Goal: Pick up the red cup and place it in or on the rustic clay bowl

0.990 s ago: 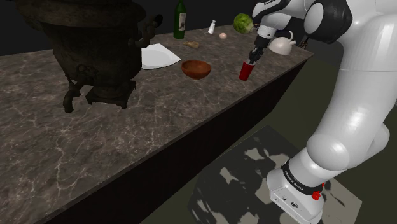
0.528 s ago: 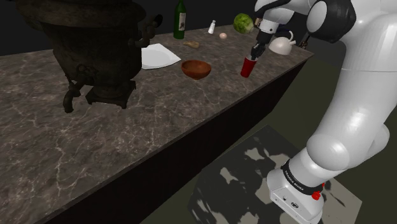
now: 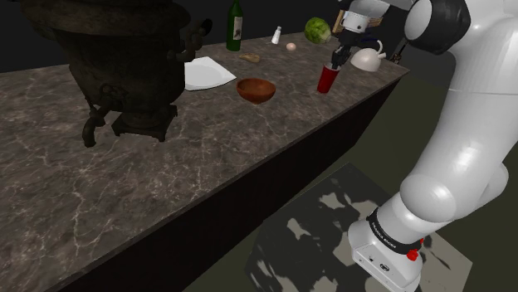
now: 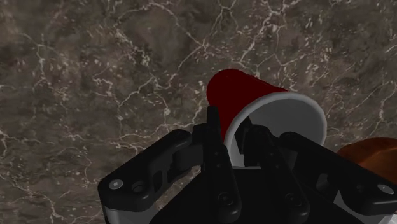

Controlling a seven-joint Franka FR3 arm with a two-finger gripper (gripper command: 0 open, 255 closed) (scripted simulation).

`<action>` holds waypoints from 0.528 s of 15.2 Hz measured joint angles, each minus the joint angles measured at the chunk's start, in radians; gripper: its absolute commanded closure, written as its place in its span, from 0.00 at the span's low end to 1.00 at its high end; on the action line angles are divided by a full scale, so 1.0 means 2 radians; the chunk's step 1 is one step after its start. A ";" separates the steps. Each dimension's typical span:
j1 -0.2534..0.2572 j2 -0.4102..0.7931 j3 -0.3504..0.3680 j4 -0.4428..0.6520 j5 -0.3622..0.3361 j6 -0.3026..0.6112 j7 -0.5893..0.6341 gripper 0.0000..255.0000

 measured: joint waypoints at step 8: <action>-0.003 -0.005 -0.002 0.047 -0.004 -0.051 0.008 1.00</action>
